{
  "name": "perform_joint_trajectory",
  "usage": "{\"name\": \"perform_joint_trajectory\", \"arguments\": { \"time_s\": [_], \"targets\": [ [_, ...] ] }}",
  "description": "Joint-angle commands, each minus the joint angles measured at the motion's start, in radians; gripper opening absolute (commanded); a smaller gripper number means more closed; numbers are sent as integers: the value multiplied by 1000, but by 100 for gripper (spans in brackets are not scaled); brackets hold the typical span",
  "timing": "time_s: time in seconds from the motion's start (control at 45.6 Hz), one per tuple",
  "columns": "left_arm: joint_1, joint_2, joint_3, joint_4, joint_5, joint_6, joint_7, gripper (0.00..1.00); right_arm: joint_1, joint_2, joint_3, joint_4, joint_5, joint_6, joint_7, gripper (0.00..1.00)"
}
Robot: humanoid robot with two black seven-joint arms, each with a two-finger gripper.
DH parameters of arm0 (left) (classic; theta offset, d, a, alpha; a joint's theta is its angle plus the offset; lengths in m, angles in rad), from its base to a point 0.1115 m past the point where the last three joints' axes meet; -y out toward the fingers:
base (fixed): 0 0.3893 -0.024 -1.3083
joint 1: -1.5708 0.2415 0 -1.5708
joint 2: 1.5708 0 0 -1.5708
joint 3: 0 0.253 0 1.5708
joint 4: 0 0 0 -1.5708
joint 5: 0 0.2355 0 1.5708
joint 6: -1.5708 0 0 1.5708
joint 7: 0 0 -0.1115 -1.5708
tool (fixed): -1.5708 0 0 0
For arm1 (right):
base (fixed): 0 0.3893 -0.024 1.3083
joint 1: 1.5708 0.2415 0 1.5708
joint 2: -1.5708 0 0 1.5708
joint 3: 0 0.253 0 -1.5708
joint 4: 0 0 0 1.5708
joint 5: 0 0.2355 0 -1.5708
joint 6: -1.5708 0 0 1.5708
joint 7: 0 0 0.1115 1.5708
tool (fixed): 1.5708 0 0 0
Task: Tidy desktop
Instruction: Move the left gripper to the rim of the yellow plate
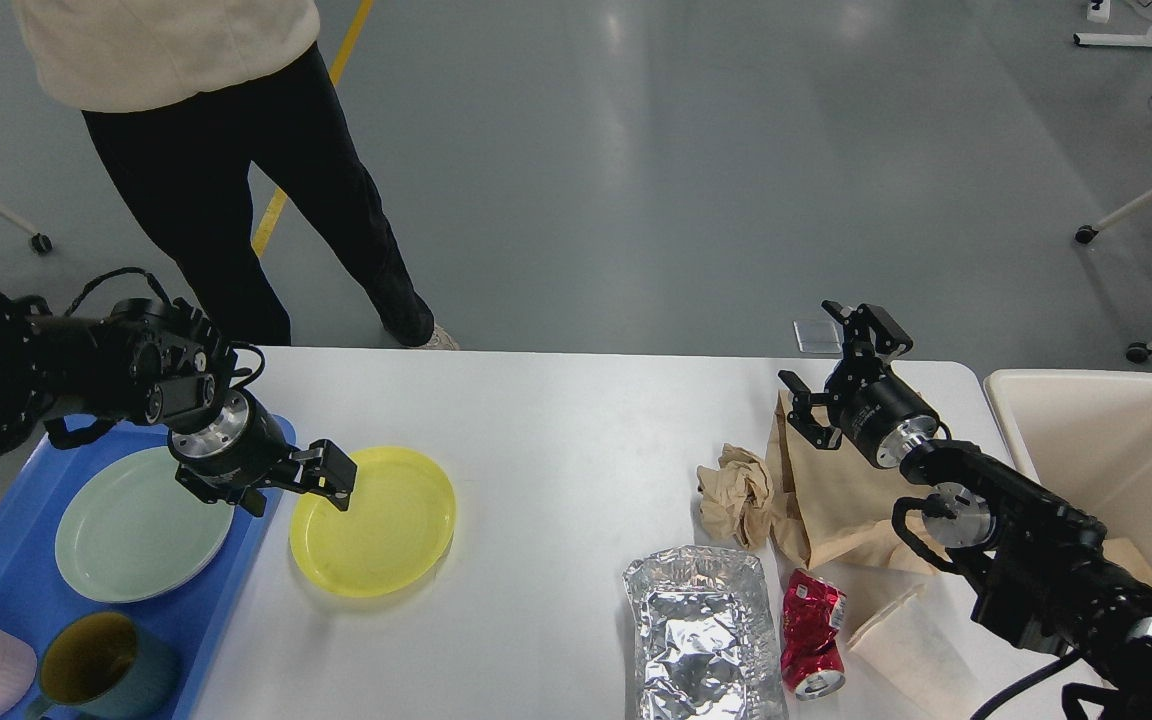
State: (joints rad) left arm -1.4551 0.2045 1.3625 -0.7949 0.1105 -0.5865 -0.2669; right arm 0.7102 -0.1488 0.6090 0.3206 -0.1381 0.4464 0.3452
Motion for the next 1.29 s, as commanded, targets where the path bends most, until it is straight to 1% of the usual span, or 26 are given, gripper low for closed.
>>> {"name": "perform_joint_trajectory", "arguments": {
  "time_s": [0.0,0.153,0.307,0.658,0.833,0.987,1.272],
  "targets": [
    [38,0,3,3,-2,71,-2,95,0,0,0,0,0,0,0,100],
    [91,1,0,39,-2,74,-2,95,0,0,0,0,0,0,0,100],
    [96,0,-3,39,-8,70,-6,95,0,0,0,0,0,0,0,100],
    [156,0,-26,45,-21,77,-5,94,0,0,0,0,0,0,0,100],
    [168,1,-43,51,-80,114,-5,94,0,0,0,0,0,0,0,100],
    [199,12,-39,54,-183,180,-5,94,0,0,0,0,0,0,0,100],
    [222,18,-37,48,-230,180,-3,94,0,0,0,0,0,0,0,100]
  ]
}}
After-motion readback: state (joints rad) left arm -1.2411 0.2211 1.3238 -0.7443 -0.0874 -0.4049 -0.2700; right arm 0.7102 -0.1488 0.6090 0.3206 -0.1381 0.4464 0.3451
